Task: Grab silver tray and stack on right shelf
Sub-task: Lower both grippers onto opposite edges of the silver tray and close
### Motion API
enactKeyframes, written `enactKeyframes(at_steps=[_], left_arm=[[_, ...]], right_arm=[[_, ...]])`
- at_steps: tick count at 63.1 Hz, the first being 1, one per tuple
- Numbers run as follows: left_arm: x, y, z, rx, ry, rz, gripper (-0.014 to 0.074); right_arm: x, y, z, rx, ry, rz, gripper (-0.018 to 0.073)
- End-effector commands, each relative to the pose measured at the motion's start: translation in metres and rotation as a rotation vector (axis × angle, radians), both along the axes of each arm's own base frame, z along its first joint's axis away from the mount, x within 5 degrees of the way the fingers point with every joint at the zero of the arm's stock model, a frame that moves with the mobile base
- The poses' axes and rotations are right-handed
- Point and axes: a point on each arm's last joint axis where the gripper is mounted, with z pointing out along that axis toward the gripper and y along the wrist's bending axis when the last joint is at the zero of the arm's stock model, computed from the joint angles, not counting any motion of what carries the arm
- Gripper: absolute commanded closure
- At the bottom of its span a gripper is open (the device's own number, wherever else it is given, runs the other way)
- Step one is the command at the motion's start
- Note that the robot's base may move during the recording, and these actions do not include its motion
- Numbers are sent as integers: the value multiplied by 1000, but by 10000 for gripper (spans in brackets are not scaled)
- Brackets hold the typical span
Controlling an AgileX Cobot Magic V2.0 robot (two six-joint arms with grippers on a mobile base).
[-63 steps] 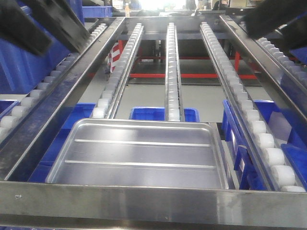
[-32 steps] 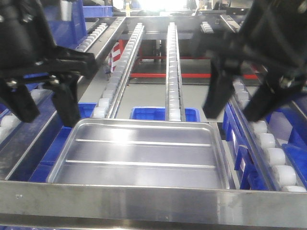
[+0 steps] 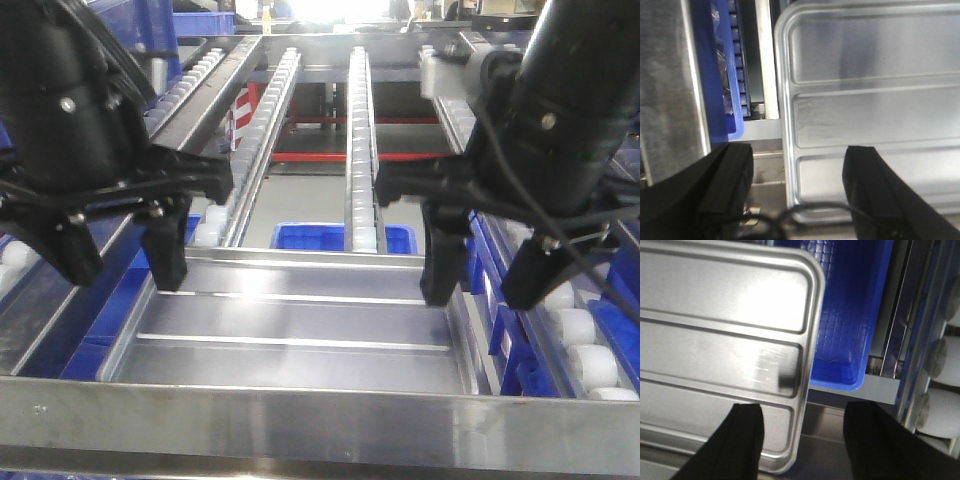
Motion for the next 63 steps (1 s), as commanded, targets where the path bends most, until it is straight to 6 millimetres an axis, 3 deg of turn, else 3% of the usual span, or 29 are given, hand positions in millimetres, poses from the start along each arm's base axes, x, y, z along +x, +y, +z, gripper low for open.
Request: enactKeyframes(at_steps=[1, 20, 37, 46, 56, 63], left_arm=[[6, -4, 14, -53, -67, 8, 290], [12, -9, -10, -15, -19, 5, 290], [15, -11, -17, -25, -14, 27, 290], [16, -12, -16, -37, -26, 24, 329], [16, -12, -16, -36, -24, 25, 489], [16, -12, -16, -36, -24, 25, 631]], right_arm=[[9, 2, 13, 31, -82, 4, 93], [15, 6, -3, 18, -60, 5, 93], [17, 7, -6, 11, -66, 12, 102], [17, 7, -6, 11, -67, 14, 244], [16, 8, -6, 10, -66, 17, 510], [16, 7, -7, 9, -64, 17, 499]])
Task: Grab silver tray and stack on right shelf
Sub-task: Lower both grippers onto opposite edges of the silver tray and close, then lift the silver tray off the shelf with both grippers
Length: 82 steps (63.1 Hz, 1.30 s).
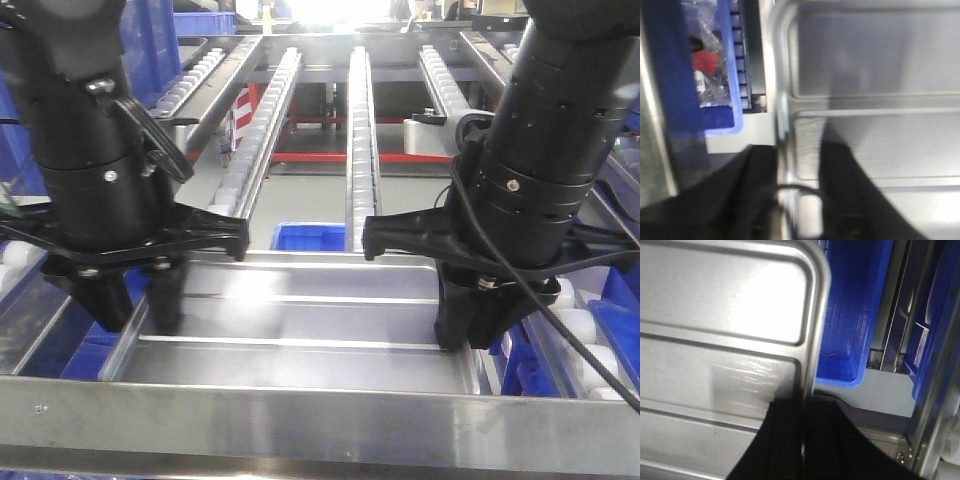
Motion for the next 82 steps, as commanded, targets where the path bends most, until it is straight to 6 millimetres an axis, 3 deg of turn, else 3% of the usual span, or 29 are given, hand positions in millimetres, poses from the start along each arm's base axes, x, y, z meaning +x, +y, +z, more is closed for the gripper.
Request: enactKeyframes(at_steps=[1, 4, 15, 24, 38, 54, 65, 82], left_arm=[[4, -5, 19, -65, -72, 4, 651], [4, -5, 19, -63, -76, 1, 708], [4, -5, 19, -64, -80, -1, 690], [3, -3, 33, -74, -97, 7, 690], [-3, 2, 90, -118, -170, 22, 690], [-27, 4, 154, -138, -258, -14, 690], [-42, -3, 182, -190, -296, -39, 690], [-43, -5, 183, -195, -300, -44, 690]], right_arm=[[5, 2, 21, 29, -90, 20, 502], [5, 2, 21, 29, -90, 20, 504], [5, 1, 22, 29, -90, 20, 504], [2, -1, 36, 21, -100, 26, 504], [-8, -10, 91, 28, -190, 36, 503], [-34, -26, 150, 74, -280, 24, 503], [-47, -34, 162, 68, -282, 20, 503], [-48, -35, 162, 55, -282, 22, 503]])
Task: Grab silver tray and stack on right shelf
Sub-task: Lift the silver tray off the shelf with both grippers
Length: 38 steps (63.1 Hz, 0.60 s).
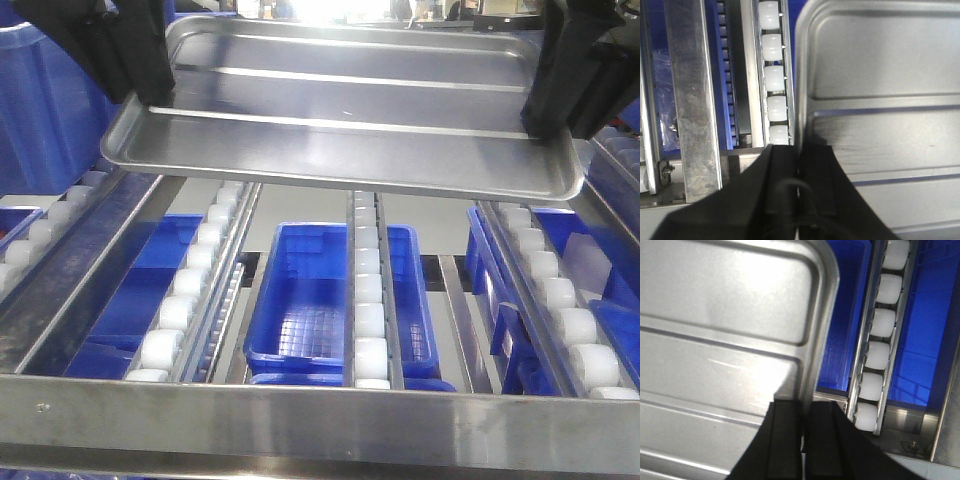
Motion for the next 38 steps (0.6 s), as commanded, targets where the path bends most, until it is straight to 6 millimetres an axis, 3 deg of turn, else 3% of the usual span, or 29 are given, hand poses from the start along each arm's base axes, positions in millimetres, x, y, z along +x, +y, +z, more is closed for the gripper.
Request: enactKeyframes(at_steps=[1, 38], left_arm=[[-4, -1, 26, -88, -96, -17, 689], [-5, -1, 25, -90, -91, -16, 690]], right_arm=[[-1, -1, 22, 36, -104, 21, 503], [-1, -2, 22, 32, -98, 21, 503]])
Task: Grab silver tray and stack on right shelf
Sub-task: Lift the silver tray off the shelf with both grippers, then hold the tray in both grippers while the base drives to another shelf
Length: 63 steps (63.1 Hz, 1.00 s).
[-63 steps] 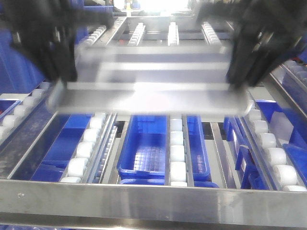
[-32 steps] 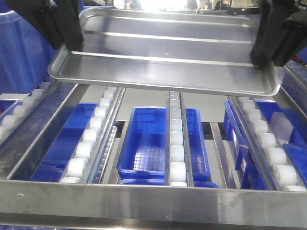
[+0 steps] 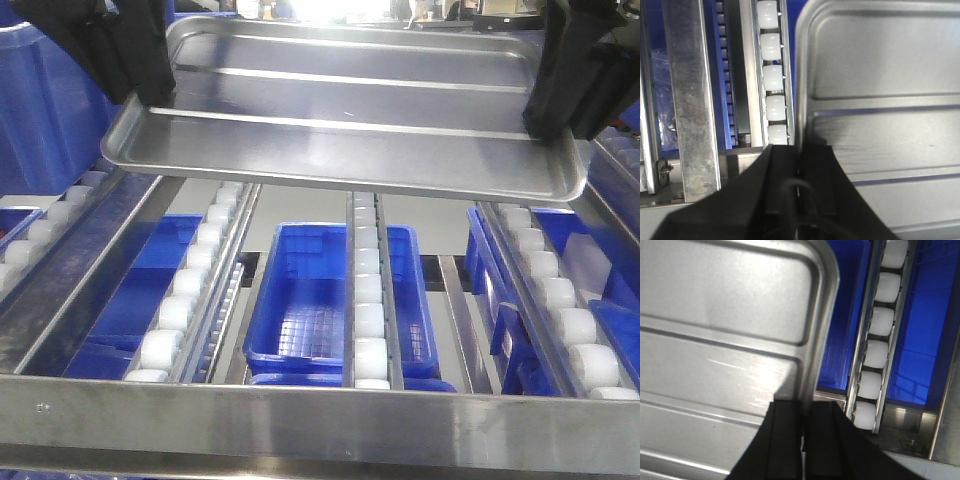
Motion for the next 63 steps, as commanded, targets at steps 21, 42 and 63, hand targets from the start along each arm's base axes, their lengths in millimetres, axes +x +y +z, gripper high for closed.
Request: enactKeyframes(at_steps=[21, 42, 63], left_arm=[[-4, 0, 26, -88, -94, -14, 690], [-4, 0, 26, -88, -94, -14, 690], [-4, 0, 26, -88, -94, -14, 690]], right_arm=[[-1, -1, 22, 35, -103, 21, 503], [0, -1, 21, 34, -100, 21, 503], [0, -1, 21, 34, -100, 21, 503]])
